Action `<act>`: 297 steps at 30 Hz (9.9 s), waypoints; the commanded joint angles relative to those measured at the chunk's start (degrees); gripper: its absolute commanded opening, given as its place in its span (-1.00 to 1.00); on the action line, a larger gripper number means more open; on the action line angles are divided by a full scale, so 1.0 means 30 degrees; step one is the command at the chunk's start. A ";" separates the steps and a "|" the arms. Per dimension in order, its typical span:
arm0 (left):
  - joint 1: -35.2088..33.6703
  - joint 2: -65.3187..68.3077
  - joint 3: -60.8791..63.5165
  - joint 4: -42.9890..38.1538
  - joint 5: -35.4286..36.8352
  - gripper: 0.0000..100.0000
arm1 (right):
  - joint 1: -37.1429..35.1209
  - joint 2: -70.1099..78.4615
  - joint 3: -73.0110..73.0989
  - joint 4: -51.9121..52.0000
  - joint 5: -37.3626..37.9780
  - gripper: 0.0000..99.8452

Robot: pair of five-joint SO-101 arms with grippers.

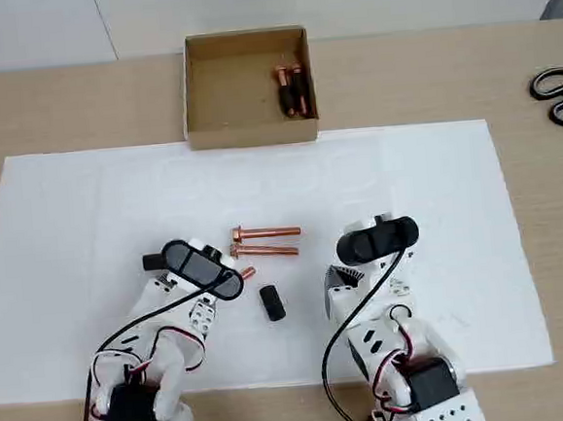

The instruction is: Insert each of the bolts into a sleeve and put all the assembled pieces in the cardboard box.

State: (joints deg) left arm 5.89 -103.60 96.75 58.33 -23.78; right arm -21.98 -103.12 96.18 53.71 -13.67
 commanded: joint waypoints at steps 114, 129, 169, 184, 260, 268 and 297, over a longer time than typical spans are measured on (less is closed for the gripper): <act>-0.4044 -0.0029 -0.9099 0.1289 0.5451 -0.78 | -0.0132 -0.0220 0.0088 0.0103 0.0088 -0.99; -0.5714 0.9846 -1.6278 0.3985 0.7766 -0.78 | 0.0513 -0.0073 -0.3223 0.2388 0.1524 -0.99; -0.5421 2.1304 -2.3048 0.7619 1.0315 -0.79 | -0.5963 3.1136 -2.7985 1.2762 -0.4308 -0.99; -0.5392 2.1304 -2.3048 0.7619 1.0315 -0.79 | -0.5905 3.4828 -2.6725 1.0212 -0.6183 -0.43; -0.5304 2.1304 -2.3018 0.7648 1.0227 -0.79 | -0.2037 3.2190 -3.4315 1.4286 -0.3956 -0.99; -0.5304 2.1304 -2.3018 0.8029 1.0198 -0.79 | -0.5758 2.7326 -3.4344 1.4168 -0.3927 -0.99; 0.1260 2.2125 -2.3048 0.5216 1.3832 -0.79 | 0.2359 0.7927 -0.9377 -0.4264 -0.1524 -0.99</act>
State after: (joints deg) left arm 9.23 -38.46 28.35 74.95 14.11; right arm -17.67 -73.93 63.56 45.89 -20.44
